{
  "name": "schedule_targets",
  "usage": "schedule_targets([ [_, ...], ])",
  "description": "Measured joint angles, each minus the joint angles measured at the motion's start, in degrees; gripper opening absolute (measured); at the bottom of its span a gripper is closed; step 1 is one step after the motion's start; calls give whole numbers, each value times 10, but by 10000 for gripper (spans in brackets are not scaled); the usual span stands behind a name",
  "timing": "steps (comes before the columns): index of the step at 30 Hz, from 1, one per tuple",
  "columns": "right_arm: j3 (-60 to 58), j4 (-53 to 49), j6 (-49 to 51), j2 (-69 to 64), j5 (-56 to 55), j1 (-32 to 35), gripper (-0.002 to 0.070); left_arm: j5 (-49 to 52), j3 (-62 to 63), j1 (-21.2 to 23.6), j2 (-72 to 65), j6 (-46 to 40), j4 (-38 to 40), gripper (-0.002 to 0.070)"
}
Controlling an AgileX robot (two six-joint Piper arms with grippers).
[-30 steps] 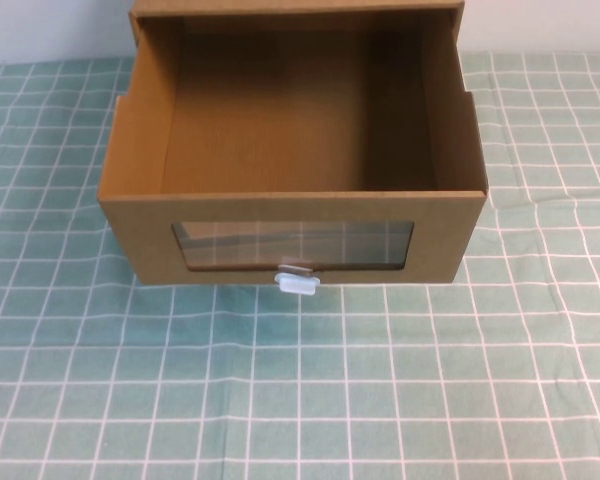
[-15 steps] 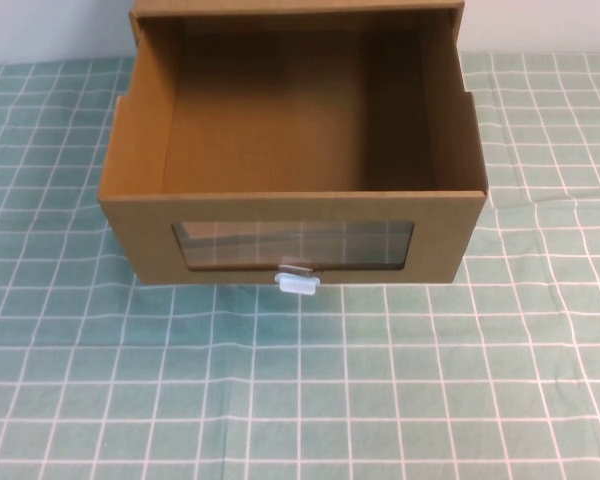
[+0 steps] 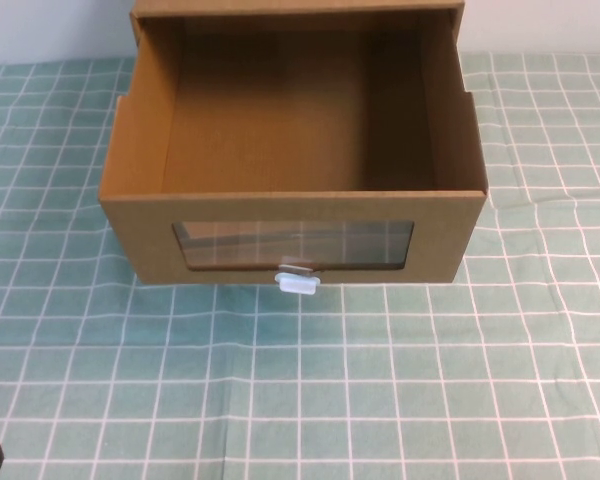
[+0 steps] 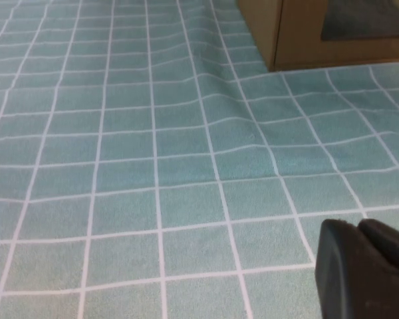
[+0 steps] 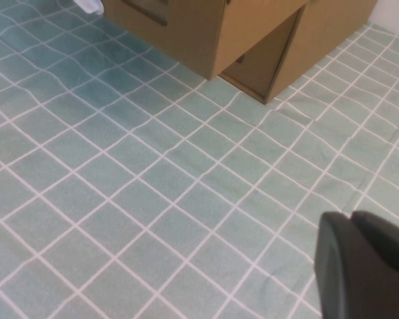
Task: Open the shoe box
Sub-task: 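Pull the top drawer of the cardboard box fully open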
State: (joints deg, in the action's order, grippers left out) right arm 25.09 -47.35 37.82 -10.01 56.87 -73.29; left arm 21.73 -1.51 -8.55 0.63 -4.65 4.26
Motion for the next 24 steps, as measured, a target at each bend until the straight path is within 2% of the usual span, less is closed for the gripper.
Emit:
schedule_targets([
  [24,0,0,0,0,0,3,-13,5,0,0,0,3,-8,-5],
])
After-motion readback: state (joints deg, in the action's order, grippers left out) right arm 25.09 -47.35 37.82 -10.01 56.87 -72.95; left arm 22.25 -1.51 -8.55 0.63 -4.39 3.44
